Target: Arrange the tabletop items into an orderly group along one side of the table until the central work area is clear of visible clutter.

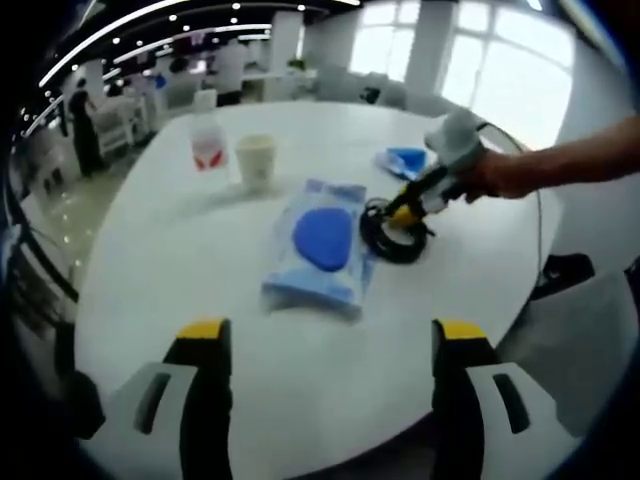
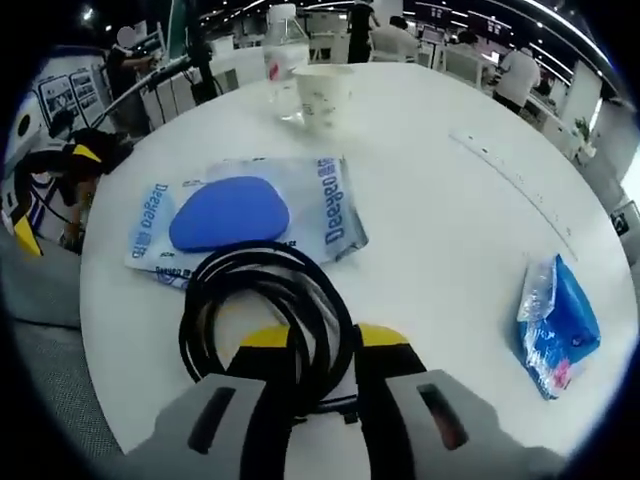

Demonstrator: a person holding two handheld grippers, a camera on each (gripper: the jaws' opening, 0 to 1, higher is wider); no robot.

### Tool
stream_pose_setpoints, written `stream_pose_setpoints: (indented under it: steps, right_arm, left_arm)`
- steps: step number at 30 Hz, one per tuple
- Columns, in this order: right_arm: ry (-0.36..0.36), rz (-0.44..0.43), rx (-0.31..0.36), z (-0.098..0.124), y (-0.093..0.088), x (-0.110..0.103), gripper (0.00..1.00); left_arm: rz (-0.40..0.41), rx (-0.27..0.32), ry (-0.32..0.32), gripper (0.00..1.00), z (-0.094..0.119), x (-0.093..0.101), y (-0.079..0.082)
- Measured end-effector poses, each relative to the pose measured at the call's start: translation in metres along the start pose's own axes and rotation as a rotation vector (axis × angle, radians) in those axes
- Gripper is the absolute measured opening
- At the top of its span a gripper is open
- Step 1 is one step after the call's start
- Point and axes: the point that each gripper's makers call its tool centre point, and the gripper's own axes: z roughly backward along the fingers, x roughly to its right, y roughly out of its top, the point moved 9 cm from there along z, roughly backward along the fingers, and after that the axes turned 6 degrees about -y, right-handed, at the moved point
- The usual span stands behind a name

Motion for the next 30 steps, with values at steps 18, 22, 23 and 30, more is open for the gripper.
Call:
stream_pose_setpoints:
  steps: [18,22,23,30]
  right_arm:
    - [0.014,0.000,0.001,0.008,-0.009,-0.003,0.07]
    - [0.019,0.016,0.000,0.014,-0.011,-0.007,0.07]
    - [0.018,0.009,0.001,0.016,-0.011,-0.005,0.06]
    - [0.000,-0.037,0.034,0.030,-0.009,0.001,0.06]
  left_arm:
    - [0.003,-0.003,-0.002,0.78,-0.001,0.000,-0.001]
    - [0.005,0.003,-0.002,0.78,-0.001,-0.001,0.000]
    - [0.004,0.003,-0.001,0.78,-0.001,-0.001,0.000]
    - [0.001,0.001,-0.004,0.78,-0.001,-0.001,0.000]
